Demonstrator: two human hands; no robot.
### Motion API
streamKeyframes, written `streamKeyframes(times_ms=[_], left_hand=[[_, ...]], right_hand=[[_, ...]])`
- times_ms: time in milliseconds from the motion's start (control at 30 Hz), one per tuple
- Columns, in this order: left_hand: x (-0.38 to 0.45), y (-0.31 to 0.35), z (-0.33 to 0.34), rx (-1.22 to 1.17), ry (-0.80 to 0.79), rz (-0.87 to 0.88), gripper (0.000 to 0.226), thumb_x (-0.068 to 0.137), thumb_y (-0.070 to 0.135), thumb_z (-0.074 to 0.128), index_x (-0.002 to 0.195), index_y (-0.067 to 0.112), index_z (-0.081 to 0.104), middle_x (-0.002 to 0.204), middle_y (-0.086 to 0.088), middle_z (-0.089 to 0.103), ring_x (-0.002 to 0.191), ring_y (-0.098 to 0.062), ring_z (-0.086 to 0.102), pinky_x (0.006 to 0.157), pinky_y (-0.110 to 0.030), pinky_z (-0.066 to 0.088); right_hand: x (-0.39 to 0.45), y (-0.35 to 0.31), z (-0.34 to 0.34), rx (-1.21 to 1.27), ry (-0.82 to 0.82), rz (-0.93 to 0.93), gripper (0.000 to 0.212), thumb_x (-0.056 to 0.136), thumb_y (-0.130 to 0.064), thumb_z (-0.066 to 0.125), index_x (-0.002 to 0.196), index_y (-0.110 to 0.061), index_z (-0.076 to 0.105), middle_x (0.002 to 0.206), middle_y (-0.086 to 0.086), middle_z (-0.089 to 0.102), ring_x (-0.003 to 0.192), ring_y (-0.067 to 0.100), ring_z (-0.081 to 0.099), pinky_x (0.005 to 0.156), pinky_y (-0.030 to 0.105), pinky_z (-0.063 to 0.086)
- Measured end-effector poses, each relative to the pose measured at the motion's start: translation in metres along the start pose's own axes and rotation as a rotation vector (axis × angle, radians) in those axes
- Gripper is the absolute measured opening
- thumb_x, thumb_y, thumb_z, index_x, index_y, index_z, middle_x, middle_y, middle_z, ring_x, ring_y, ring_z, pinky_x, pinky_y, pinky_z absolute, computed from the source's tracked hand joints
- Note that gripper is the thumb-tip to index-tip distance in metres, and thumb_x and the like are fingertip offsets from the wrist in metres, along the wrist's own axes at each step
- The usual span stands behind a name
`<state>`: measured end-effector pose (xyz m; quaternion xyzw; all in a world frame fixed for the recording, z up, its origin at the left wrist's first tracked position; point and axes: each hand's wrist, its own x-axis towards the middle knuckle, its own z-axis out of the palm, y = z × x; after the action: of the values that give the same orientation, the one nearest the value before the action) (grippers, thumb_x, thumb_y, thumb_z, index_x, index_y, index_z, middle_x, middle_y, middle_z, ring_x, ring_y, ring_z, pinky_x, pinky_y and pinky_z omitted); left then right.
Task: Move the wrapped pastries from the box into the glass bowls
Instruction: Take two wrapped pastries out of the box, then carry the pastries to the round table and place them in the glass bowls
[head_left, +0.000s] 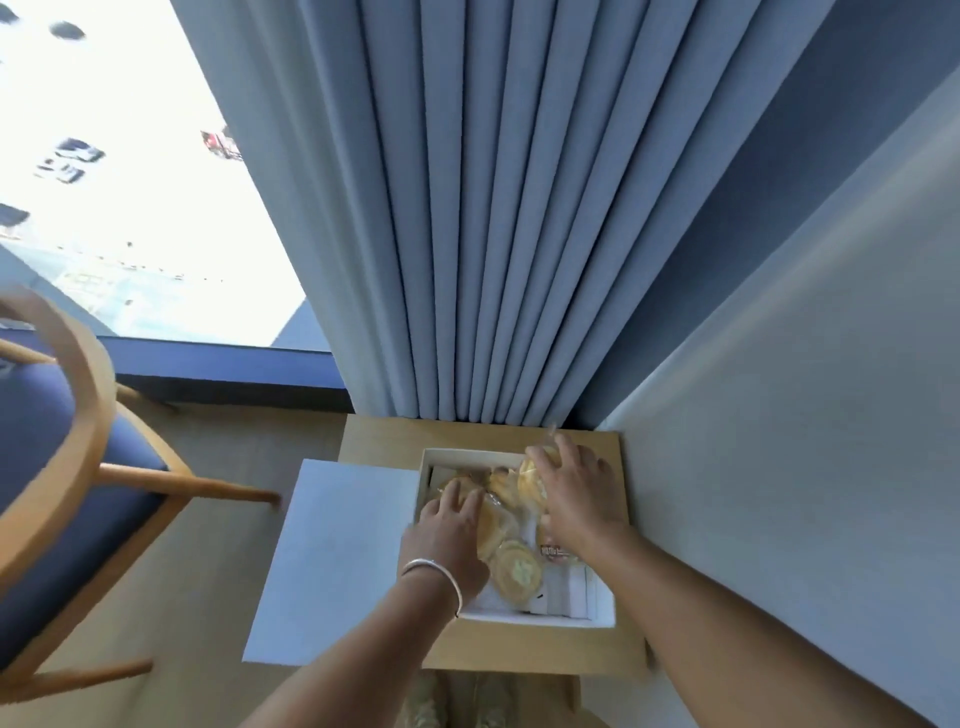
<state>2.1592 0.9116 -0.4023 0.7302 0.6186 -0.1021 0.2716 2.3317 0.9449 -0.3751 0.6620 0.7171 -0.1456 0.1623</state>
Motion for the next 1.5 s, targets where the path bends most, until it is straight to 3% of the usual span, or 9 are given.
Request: streamKeyframes(times_ms=[133,267,500,700,900,1067,1300,1500], left_hand=[[-0.027,-0.023,-0.063,-0.036,0.102,-0.06,0.084,0.08,0.037,0.066,0.148,0.034,0.017,0.161,0.002,0.008,0.137,-0.026,0.033,0.099,-0.041,0.044],[-0.061,-0.057,-0.117,-0.088,0.287,-0.144,0.077,0.077,0.026,0.064,0.141,0.036,0.022,0.157,0.007,0.013,0.133,-0.022,0.036,0.093,-0.037,0.048],[-0.141,-0.139,-0.157,-0.114,0.486,-0.416,0.073,0.08,0.034,0.064,0.142,0.032,0.025,0.152,0.007,0.02,0.127,-0.022,0.04,0.092,-0.036,0.046],[-0.252,-0.214,-0.127,-0.126,0.535,-0.776,0.08,0.076,0.039,0.069,0.143,0.031,0.026,0.154,0.003,0.018,0.127,-0.023,0.041,0.089,-0.038,0.046],[-0.371,-0.248,-0.078,-0.219,0.586,-1.107,0.086,0.072,0.04,0.07,0.145,0.03,0.026,0.153,0.006,0.019,0.125,-0.021,0.042,0.091,-0.037,0.047],[-0.459,-0.255,-0.037,-0.307,0.59,-1.345,0.084,0.074,0.037,0.068,0.144,0.033,0.024,0.156,0.009,0.014,0.125,-0.022,0.044,0.085,-0.037,0.047],[-0.565,-0.265,0.022,-0.393,0.655,-1.582,0.073,0.071,0.027,0.066,0.136,0.033,0.032,0.149,0.006,0.025,0.118,-0.026,0.048,0.084,-0.037,0.046],[-0.634,-0.292,0.057,-0.46,0.692,-1.679,0.072,0.072,0.024,0.061,0.137,0.031,0.03,0.145,0.008,0.027,0.117,-0.026,0.047,0.083,-0.037,0.048]], right_hand=[[-0.009,-0.018,-0.071,-0.015,0.077,-0.046,0.086,0.079,-0.023,0.078,0.145,-0.03,0.024,0.155,0.01,0.015,0.132,0.033,0.034,0.105,0.046,0.038],[-0.008,-0.057,-0.128,-0.05,0.165,-0.151,0.084,0.079,-0.025,0.076,0.145,-0.03,0.024,0.155,0.009,0.015,0.132,0.033,0.035,0.105,0.047,0.037],[-0.004,-0.171,-0.17,-0.122,0.251,-0.421,0.075,0.083,-0.026,0.067,0.145,-0.033,0.025,0.156,0.008,0.017,0.131,0.031,0.035,0.103,0.046,0.036],[-0.032,-0.293,-0.165,-0.198,0.226,-0.715,0.093,0.071,-0.022,0.077,0.146,-0.038,0.024,0.155,0.005,0.019,0.13,0.032,0.038,0.099,0.044,0.041],[-0.101,-0.399,-0.138,-0.266,0.245,-1.105,0.083,0.076,-0.028,0.076,0.142,-0.034,0.027,0.156,0.009,0.018,0.134,0.035,0.035,0.105,0.051,0.04],[-0.173,-0.47,-0.109,-0.33,0.239,-1.367,0.083,0.076,-0.028,0.077,0.143,-0.033,0.027,0.153,0.008,0.023,0.13,0.032,0.038,0.105,0.047,0.041],[-0.269,-0.556,-0.058,-0.469,0.241,-1.608,0.083,0.079,-0.024,0.073,0.145,-0.033,0.023,0.158,0.008,0.014,0.137,0.033,0.031,0.113,0.047,0.03],[-0.338,-0.622,-0.029,-0.555,0.24,-1.721,0.077,0.078,-0.022,0.072,0.14,-0.03,0.027,0.154,0.008,0.017,0.132,0.032,0.034,0.11,0.048,0.031]])
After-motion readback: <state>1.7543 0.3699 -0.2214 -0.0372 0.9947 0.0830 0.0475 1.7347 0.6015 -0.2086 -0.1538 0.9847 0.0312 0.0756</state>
